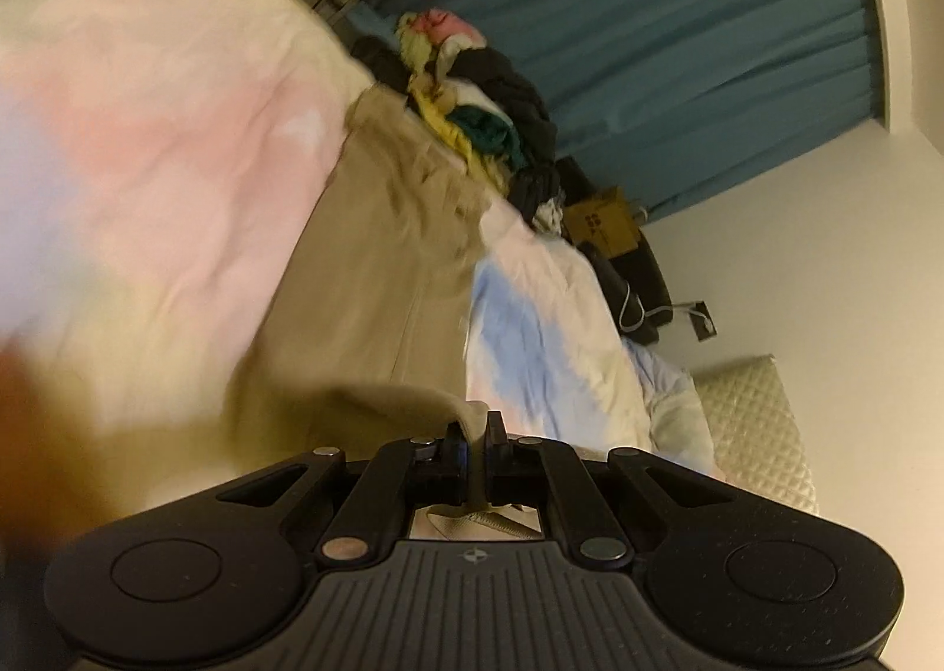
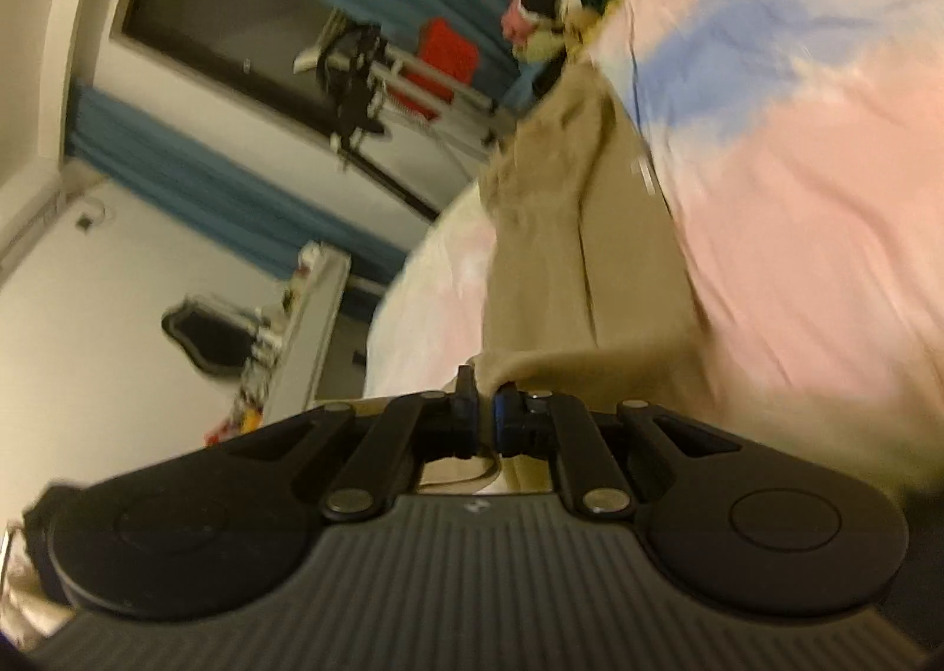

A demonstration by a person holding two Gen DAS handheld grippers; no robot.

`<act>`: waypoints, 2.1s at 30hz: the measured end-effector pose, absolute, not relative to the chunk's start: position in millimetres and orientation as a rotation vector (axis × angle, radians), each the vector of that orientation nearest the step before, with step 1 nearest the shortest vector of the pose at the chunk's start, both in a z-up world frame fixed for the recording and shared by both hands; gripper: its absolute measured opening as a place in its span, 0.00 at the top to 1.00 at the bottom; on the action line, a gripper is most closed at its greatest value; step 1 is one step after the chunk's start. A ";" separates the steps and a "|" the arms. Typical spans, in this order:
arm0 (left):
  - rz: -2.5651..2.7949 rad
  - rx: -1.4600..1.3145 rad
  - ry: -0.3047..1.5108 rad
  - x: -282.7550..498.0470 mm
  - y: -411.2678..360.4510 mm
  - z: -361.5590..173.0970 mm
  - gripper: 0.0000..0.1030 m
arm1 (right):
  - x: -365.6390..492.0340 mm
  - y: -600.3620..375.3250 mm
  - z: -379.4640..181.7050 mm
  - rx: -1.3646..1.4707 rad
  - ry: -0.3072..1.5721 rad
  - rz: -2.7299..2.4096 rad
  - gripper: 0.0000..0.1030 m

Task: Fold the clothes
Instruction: 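Lift the hem with both grippers and fold it toward the collar, then open both grippers and withdraw from the folded shirt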

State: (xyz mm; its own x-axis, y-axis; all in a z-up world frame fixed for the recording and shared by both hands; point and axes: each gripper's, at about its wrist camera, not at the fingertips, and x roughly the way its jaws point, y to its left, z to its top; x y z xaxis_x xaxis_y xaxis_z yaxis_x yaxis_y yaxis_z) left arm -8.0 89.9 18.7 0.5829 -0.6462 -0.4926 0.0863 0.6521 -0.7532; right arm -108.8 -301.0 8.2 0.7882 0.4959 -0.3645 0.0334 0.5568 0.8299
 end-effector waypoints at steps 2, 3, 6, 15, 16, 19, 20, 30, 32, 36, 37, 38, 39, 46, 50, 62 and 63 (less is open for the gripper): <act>-0.457 -0.691 0.831 32.7 77.0 23.5 0.95 | -71.3 -301.4 14.5 0.920 0.595 0.270 0.92; -0.444 -0.659 0.820 52.0 71.4 25.0 0.95 | -51.3 -301.2 17.2 0.898 0.583 0.256 0.92; -0.397 -0.582 0.797 105.3 56.1 23.2 0.95 | 11.4 -300.2 11.2 0.871 0.584 0.209 0.92; -0.278 -0.373 0.733 222.0 10.3 -31.1 0.94 | 159.8 -299.8 -46.8 0.744 0.598 0.101 0.92; -0.271 -0.351 0.737 232.8 6.0 -40.2 0.94 | 170.7 -300.6 -55.7 0.733 0.602 0.094 0.92; -0.256 -0.315 0.767 253.0 -1.3 -65.9 0.94 | 198.4 -298.2 -80.9 0.669 0.641 0.072 0.92; -0.254 -0.306 0.777 258.6 -3.5 -73.1 0.93 | 203.2 -297.4 -88.3 0.654 0.655 0.066 0.92; -0.205 -0.178 0.717 233.4 -9.6 -50.7 0.34 | 193.5 -290.3 -83.1 0.539 0.693 0.022 0.65; -0.210 -0.167 0.692 214.3 -7.8 -32.6 0.25 | 177.5 -289.3 -64.2 0.511 0.650 0.024 0.32; -0.217 -0.145 0.623 169.6 -5.4 4.8 0.17 | 135.4 -286.2 -21.7 0.474 0.556 0.055 0.22; -0.219 -0.138 0.607 157.4 -5.3 12.9 0.14 | 124.4 -284.5 -11.4 0.458 0.538 0.061 0.22; -0.222 -0.131 0.590 144.9 -5.4 20.5 0.11 | 112.1 -281.6 -1.2 0.439 0.517 0.063 0.22; -0.224 -0.124 0.574 132.3 -5.4 28.1 0.10 | 100.8 -278.7 7.9 0.422 0.500 0.063 0.22; -0.244 -0.115 0.469 49.5 6.1 41.3 0.04 | 14.9 -255.7 42.1 0.346 0.384 0.082 0.22; -0.240 -0.117 0.450 20.1 11.7 29.9 0.04 | -18.5 -247.4 31.7 0.324 0.352 0.079 0.22; -0.227 -0.090 0.431 8.8 14.1 6.8 0.04 | -29.1 -233.6 -7.4 0.290 0.373 0.055 0.22; -0.225 -0.089 0.435 9.9 14.4 4.8 0.04 | -29.1 -233.1 -9.1 0.281 0.372 0.048 0.22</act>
